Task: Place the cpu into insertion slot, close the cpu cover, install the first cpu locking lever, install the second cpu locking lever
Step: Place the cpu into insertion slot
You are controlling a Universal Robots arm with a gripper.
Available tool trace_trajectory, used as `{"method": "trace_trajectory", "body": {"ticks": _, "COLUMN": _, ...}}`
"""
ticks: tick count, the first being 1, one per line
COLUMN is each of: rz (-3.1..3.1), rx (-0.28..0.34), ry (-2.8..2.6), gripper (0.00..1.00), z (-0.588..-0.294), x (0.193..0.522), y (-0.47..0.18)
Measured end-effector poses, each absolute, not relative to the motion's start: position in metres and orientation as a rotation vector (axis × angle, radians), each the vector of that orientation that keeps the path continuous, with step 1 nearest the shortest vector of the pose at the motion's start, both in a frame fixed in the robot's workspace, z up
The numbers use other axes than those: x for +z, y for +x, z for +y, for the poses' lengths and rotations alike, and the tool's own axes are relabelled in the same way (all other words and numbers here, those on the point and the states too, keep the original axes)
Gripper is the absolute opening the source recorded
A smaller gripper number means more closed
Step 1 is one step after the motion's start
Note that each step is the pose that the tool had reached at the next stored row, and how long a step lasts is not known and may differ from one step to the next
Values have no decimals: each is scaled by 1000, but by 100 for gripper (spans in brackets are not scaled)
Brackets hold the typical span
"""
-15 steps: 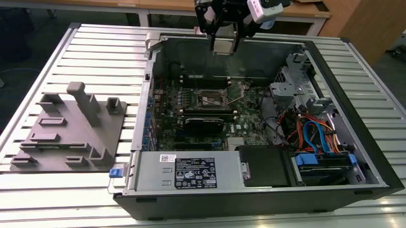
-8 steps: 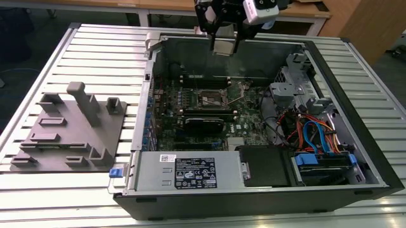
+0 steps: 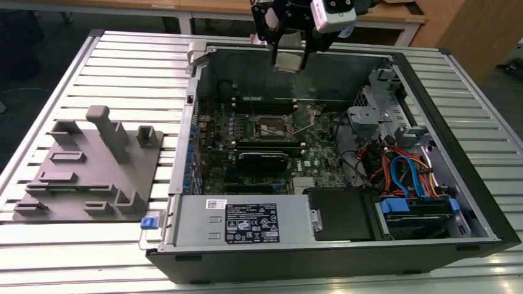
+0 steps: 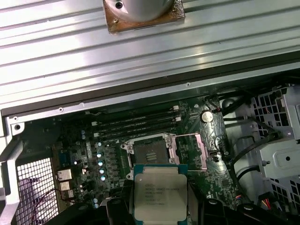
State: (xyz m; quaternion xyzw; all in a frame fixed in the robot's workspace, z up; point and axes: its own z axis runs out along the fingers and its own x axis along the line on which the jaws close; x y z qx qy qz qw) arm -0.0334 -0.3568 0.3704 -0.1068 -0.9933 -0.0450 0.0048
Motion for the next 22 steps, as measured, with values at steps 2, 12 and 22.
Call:
{"method": "trace_trajectory", "body": {"ticks": 2, "rz": -3111, "rx": -141, "ry": -335, "gripper": 54, "z": -357, "x": 370, "y": -33}}
{"method": "trace_trajectory", "body": {"ticks": 12, "rz": -3094, "rx": -141, "ry": -494, "gripper": 54, "z": -357, "x": 369, "y": -33}}
{"method": "trace_trajectory", "body": {"ticks": 22, "rz": -3085, "rx": -140, "ry": -559, "gripper": 54, "z": -357, "x": 368, "y": -33}}
